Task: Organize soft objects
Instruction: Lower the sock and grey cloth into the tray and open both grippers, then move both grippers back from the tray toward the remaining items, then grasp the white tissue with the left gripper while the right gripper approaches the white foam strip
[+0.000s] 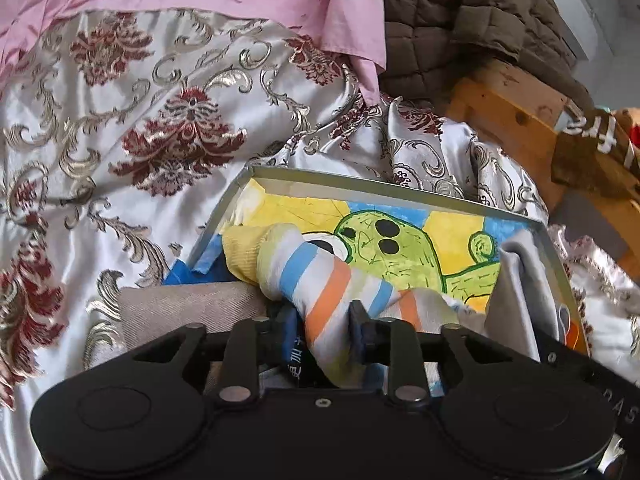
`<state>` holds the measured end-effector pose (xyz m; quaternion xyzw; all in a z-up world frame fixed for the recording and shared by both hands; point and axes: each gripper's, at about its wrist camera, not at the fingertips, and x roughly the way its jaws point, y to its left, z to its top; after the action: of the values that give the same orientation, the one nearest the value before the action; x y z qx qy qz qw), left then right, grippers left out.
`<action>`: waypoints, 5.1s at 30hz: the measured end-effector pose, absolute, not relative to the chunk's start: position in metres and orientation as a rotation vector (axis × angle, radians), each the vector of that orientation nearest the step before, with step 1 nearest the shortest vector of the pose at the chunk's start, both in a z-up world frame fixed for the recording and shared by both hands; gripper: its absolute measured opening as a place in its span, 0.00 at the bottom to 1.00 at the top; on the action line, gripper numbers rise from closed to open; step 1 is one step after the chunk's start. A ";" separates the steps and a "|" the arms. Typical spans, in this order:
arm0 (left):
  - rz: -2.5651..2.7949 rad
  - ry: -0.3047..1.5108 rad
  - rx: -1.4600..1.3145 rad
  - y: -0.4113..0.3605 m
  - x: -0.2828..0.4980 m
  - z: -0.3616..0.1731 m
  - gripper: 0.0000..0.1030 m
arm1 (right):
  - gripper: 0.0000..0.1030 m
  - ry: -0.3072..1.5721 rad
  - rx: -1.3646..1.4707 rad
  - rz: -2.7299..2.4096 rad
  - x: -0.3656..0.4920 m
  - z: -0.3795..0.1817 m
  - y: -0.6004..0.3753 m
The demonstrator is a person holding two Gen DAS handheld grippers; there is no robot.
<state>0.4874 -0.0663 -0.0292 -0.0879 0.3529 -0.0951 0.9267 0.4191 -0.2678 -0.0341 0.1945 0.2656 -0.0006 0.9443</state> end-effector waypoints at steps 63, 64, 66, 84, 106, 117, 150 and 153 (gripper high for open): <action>-0.083 0.284 -0.078 0.045 0.178 0.060 0.99 | 1.00 0.276 0.120 0.027 0.172 0.042 -0.195; -0.085 0.286 -0.073 0.045 0.175 0.059 0.99 | 1.00 0.281 0.116 0.026 0.170 0.042 -0.194; -0.090 0.287 -0.060 0.042 0.170 0.057 0.99 | 1.00 0.300 0.107 0.025 0.167 0.039 -0.192; -0.072 0.412 0.043 0.027 0.159 0.035 0.99 | 1.00 0.430 0.104 -0.064 0.163 0.021 -0.192; -0.044 0.595 -0.027 0.035 0.181 0.018 0.99 | 1.00 0.593 0.071 -0.069 0.178 0.001 -0.189; -0.035 0.609 -0.030 0.034 0.183 0.016 0.99 | 1.00 0.604 0.077 -0.036 0.180 0.000 -0.188; 0.113 0.739 -0.162 0.062 0.214 0.005 0.99 | 1.00 0.695 0.059 0.206 0.201 0.001 -0.162; 0.112 0.752 -0.190 0.064 0.224 0.004 0.99 | 1.00 0.711 0.061 0.220 0.210 0.001 -0.168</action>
<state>0.2242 0.0645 0.0044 -0.0925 0.3662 0.0545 0.9243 0.2104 -0.1675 0.0014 0.0297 0.3474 0.1075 0.9311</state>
